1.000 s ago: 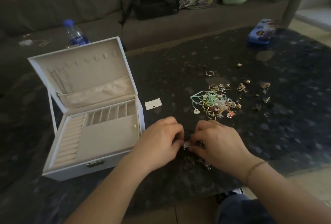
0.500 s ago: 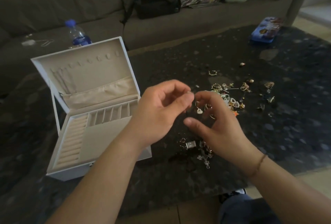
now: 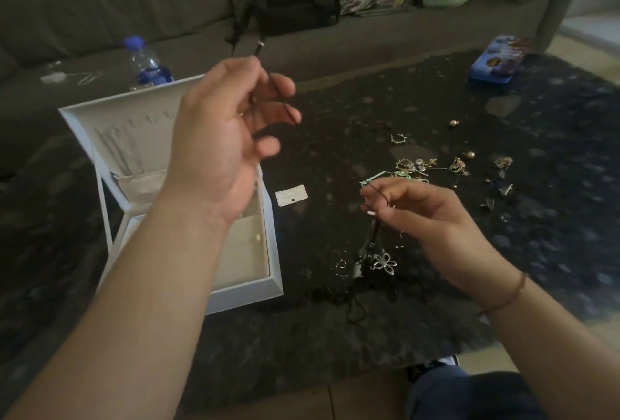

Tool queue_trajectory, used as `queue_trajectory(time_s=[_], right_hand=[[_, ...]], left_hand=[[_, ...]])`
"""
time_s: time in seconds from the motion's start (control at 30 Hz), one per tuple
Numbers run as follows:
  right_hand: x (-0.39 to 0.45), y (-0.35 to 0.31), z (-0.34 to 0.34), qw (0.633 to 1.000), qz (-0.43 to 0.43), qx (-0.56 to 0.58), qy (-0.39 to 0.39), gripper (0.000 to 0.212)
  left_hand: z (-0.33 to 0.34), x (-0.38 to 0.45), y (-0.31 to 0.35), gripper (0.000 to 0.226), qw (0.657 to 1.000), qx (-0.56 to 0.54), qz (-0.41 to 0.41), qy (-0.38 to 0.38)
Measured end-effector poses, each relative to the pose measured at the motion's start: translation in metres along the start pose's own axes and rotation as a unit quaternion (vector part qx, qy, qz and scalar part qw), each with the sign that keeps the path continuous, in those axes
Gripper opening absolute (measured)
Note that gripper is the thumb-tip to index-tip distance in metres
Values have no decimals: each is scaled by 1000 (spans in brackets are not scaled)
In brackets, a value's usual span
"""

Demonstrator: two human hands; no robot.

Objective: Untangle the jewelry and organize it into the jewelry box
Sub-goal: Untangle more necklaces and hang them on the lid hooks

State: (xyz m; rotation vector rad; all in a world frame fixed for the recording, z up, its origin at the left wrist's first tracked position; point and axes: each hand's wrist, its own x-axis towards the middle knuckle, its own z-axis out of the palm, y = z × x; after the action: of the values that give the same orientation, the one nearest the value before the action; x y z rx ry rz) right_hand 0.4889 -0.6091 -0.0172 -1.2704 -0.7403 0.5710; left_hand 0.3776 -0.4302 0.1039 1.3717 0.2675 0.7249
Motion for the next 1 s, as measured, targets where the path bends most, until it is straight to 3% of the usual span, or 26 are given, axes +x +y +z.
queue_trajectory(time_s=[0.1,0.17,0.3,0.4,0.43,0.47,0.53,0.6,0.73,0.83,0.87,0.93,1.0], right_hand=[[4,3,-4,993,28,-112,15,21],[3,4,-4,990,35,-138,17,20],[0,-10,-3,998,-4,53,14,10],[5,-7,-8,987,16,-148,56,10],[6,-7,-8,983,19,-167,75,13],[6,-7,-8,990,8,-113,83,11],[3,-18,-8,991,1,121,55,5],[3,-23,-14,980,-20,196,30,6],[8,-17,-24,992,-16,17,120,21],[5,-20,-25,992,-15,-37,121,15],[4,-22,-26,993,-18,-25,114,9],[2,-26,-27,995,-31,55,82,2],[1,-28,-31,986,-36,158,35,10]], left_hand=[[-8,5,-7,34,982,174,56,57],[-9,6,-10,31,975,209,65,36],[-14,8,-14,18,938,330,94,-39],[-15,4,-21,15,905,391,146,-83],[-14,3,-21,14,903,387,165,-86],[-14,2,-21,13,906,374,176,-90],[-15,1,-21,9,905,377,163,-110],[-18,2,-25,4,860,473,124,-142],[-25,3,-35,7,813,562,120,-87],[-27,6,-43,6,784,605,137,-30],[-29,7,-47,14,795,593,125,-14],[-32,10,-54,27,859,508,59,10],[-32,9,-59,34,925,377,-52,7]])
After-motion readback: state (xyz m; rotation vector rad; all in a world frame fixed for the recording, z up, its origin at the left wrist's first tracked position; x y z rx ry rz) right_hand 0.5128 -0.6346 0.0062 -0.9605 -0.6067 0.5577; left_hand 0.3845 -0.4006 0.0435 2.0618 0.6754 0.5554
